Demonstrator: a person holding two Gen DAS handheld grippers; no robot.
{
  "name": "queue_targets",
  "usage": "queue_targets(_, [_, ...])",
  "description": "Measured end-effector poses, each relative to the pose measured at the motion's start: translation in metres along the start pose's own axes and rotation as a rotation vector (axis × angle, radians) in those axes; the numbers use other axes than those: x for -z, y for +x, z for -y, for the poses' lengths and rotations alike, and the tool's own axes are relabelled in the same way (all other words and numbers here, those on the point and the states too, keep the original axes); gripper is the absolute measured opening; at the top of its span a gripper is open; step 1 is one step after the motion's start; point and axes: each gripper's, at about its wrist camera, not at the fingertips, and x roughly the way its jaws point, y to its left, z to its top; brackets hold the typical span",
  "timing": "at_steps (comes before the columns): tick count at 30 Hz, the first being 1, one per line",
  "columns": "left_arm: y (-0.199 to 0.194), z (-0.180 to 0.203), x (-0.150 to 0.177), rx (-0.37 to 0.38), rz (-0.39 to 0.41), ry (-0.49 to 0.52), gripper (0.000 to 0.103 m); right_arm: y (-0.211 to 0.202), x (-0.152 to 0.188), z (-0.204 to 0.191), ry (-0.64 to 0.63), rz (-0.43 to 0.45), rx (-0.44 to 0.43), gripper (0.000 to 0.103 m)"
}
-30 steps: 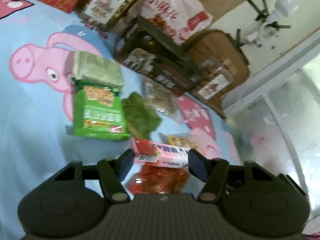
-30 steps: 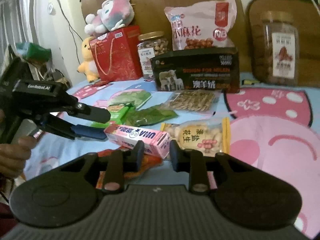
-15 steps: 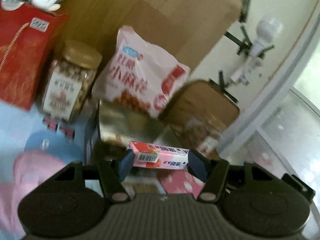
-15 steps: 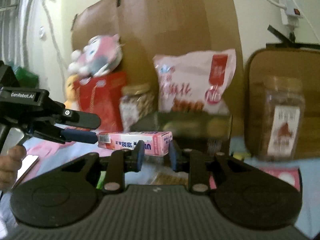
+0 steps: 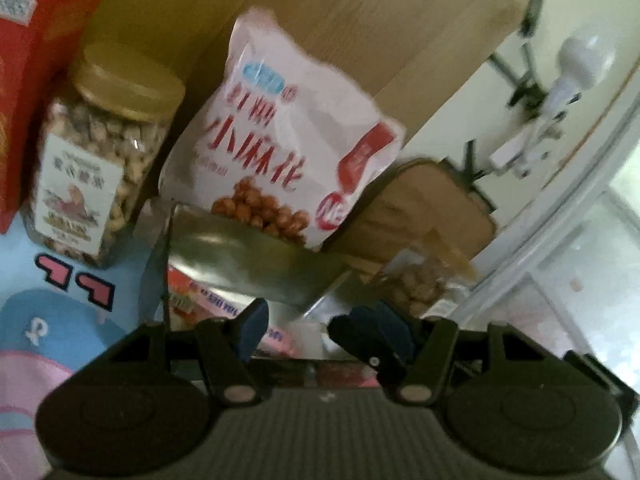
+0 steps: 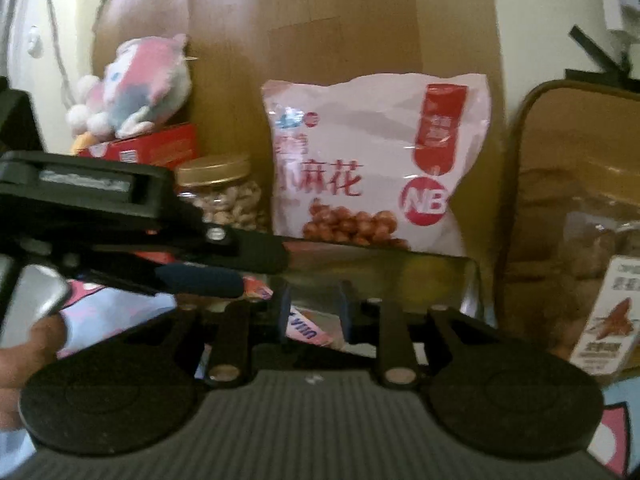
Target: Organize snacks
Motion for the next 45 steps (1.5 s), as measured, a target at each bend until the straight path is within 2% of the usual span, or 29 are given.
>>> queue_targets(4, [-0.053,0.004,0.013,-0.004,0.063,0.054,0.062,-0.028,0.001,-0.001,0.041,0.044,-0.039,0.030])
queue_targets(6, [-0.078,0.001,0.026,-0.036,0.090,0.065,0.062,-0.044,0.008,-0.005,0.068,0.042,-0.078,0.042])
queue_targets(7, [-0.089,-0.003,0.034,-0.059,0.096,0.059,0.062,-0.050,0.012,-0.008,0.081,0.034,-0.101,0.052])
queue_targets(8, [-0.101,-0.009,0.042,-0.090,0.102,0.047,0.062,-0.055,0.018,-0.012,0.089,0.021,-0.127,0.060])
queue_targets(12, [-0.129,-0.035,0.074,-0.245,0.082,-0.005,0.062,-0.065,0.039,-0.032,0.125,-0.065,-0.225,0.071])
queue_targets(15, [-0.134,-0.056,0.088,-0.265,0.043,-0.078,0.061,-0.054,0.050,-0.047,0.197,-0.185,-0.304,0.079])
queue_targets(17, [-0.131,-0.069,0.089,-0.238,0.018,-0.144,0.060,-0.035,0.054,-0.052,0.264,-0.282,-0.355,0.079])
queue_targets(19, [-0.127,-0.078,0.088,-0.206,0.010,-0.177,0.060,-0.016,0.056,-0.053,0.342,-0.349,-0.364,0.078])
queue_targets(23, [-0.110,-0.087,0.087,-0.177,-0.023,-0.198,0.060,0.016,0.056,-0.046,0.426,-0.430,-0.362,0.068])
queue_targets(26, [-0.094,-0.097,0.091,-0.152,-0.062,-0.251,0.044,0.028,0.058,-0.044,0.473,-0.452,-0.358,0.062])
queue_targets(28, [-0.089,-0.103,0.096,-0.113,-0.072,-0.287,0.024,0.031,0.057,-0.047,0.477,-0.460,-0.367,0.058])
queue_targets(30, [-0.087,-0.104,0.100,-0.109,-0.069,-0.297,0.022,0.030,0.058,-0.051,0.467,-0.465,-0.374,0.049])
queue_targets(34, [-0.099,-0.094,0.099,-0.123,-0.044,-0.263,0.020,0.026,0.059,-0.059,0.423,-0.443,-0.342,0.033])
queue_targets(37, [-0.115,-0.077,0.097,-0.093,-0.003,-0.223,0.020,0.012,0.055,-0.062,0.414,-0.384,-0.365,0.032])
queue_targets(40, [-0.126,-0.049,0.097,-0.067,0.019,-0.149,0.020,-0.016,0.045,-0.069,0.350,-0.277,-0.366,0.032])
queue_targets(43, [-0.123,-0.024,0.107,-0.054,-0.013,-0.090,0.021,-0.051,0.043,-0.071,0.274,-0.194,-0.343,0.032])
queue_targets(45, [-0.115,-0.013,0.117,-0.048,-0.054,-0.077,0.021,-0.071,0.049,-0.070,0.236,-0.174,-0.313,0.032])
